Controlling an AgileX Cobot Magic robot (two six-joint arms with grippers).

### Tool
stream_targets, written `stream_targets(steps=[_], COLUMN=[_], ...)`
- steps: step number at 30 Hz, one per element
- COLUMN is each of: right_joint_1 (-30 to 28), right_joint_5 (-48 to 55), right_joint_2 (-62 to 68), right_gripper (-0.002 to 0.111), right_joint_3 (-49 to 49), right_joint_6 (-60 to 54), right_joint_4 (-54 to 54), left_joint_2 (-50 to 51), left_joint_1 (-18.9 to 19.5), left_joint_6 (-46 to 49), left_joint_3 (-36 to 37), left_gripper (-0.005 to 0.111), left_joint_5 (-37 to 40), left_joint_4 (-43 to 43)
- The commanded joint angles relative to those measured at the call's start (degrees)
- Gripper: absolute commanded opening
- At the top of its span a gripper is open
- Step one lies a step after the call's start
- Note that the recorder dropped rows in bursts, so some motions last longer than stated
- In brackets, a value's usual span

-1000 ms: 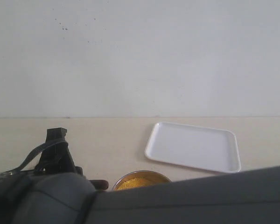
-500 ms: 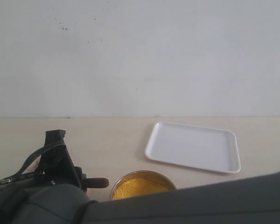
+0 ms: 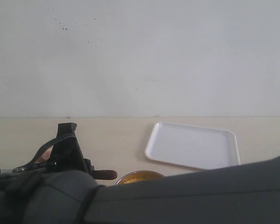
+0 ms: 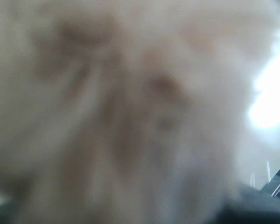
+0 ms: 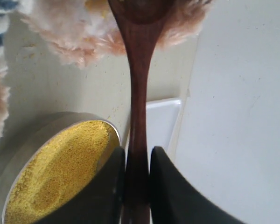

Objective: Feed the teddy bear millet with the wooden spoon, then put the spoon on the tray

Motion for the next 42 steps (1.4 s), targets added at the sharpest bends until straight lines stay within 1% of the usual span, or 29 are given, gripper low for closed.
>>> stream_targets(steps=[1,6,11,21,24,26,42], right_joint_1=[-0.7,-1.5,-1.5,-2.7,-2.6,-2.6,-0.8], right_joint_5=[0.1,0.1,0.1,0.1,0.1,0.1,0.1], right_joint_2=[-0.2,-0.2,-0.2,-0.7,-1.3,-1.3,-2.1], right_gripper=[0.003,0.003,0.003,0.003,0.003,0.003,0.003], right_joint_3=[0.1,0.1,1.2,2.1,2.1,2.1,2.2], right_joint_6=[0.4,0.4,0.3,0.6,1.7,0.5,0.5], right_joint_4=[-1.7,-1.6,-4.1,-3.8,-3.7,-2.3,-2.0], left_joint_2=[0.1,0.1,0.1,0.1,0.1,0.1,0.1], left_joint_1=[0.1,0.1,0.1,0.1,0.1,0.1,0.1], left_joint_6=[0.4,0.4,0.4,0.5,0.5,0.5,0.5], left_joint_3=[0.1,0.1,0.1,0.1,0.1,0.1,0.1], left_gripper=[0.004,0.004,0.004,0.004,0.004,0.004,0.004], left_joint_5=[1.0,1.1,1.1,1.2,1.2,1.2,1.2], left_joint_4=[-0.5,-0.5,-0.5,-0.5,-0.5,-0.5,-0.5])
